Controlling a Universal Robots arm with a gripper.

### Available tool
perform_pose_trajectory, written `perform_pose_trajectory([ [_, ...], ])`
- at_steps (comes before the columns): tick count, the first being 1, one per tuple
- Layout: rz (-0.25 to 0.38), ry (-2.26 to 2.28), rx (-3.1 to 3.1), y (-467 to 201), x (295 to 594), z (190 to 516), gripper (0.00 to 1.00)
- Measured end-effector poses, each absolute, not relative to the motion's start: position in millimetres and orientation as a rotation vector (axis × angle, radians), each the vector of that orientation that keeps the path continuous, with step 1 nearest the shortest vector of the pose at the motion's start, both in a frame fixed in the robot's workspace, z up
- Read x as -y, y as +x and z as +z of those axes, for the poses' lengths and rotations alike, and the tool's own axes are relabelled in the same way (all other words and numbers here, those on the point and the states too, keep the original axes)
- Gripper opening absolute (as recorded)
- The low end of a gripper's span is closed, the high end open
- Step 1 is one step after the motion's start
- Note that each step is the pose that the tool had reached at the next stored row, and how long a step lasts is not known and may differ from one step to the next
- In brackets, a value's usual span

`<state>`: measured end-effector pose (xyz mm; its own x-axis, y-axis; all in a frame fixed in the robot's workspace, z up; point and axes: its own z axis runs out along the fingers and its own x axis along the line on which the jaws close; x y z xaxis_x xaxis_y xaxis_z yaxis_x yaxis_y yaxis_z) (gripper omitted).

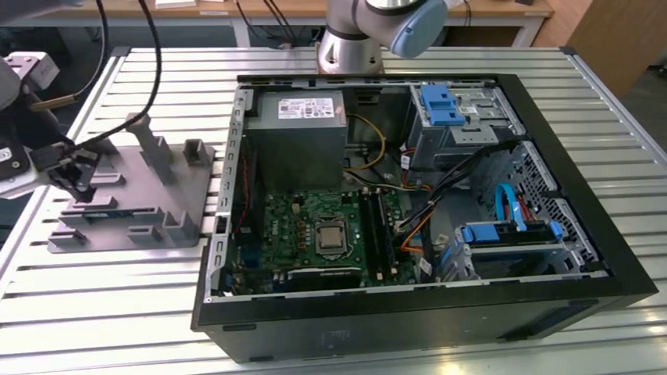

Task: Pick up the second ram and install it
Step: 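Reach for the second ram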

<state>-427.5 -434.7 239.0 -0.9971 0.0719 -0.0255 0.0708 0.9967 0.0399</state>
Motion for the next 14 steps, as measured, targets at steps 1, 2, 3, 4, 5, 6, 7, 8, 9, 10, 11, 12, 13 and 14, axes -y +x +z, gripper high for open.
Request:
perform_pose_trajectory([
  [1,0.06,0.111,-3.112,-424,435,237,0.1],
  [2,0.06,0.11,-3.112,-420,435,236,0.1],
  [3,0.059,0.11,-3.112,-417,435,234,0.1],
  [4,0.056,0.109,-3.112,-414,435,233,0.1],
  [5,0.051,0.108,-3.112,-412,435,232,0.1],
  [6,0.042,0.108,-3.112,-411,435,231,0.1],
  [7,0.032,0.106,-3.112,-410,435,230,0.1],
  [8,0.022,0.105,-3.112,-410,434,230,0.1],
  [9,0.012,0.104,-3.112,-409,434,230,0.1],
  [10,0.009,0.104,-3.112,-409,433,230,0.1],
  [11,0.009,0.103,-3.112,-408,432,229,0.1],
  [12,0.009,0.102,-3.112,-408,432,229,0.1],
  [13,0.009,0.099,-3.112,-408,431,229,0.1],
  [14,0.009,0.096,-3.112,-408,429,229,0.1],
])
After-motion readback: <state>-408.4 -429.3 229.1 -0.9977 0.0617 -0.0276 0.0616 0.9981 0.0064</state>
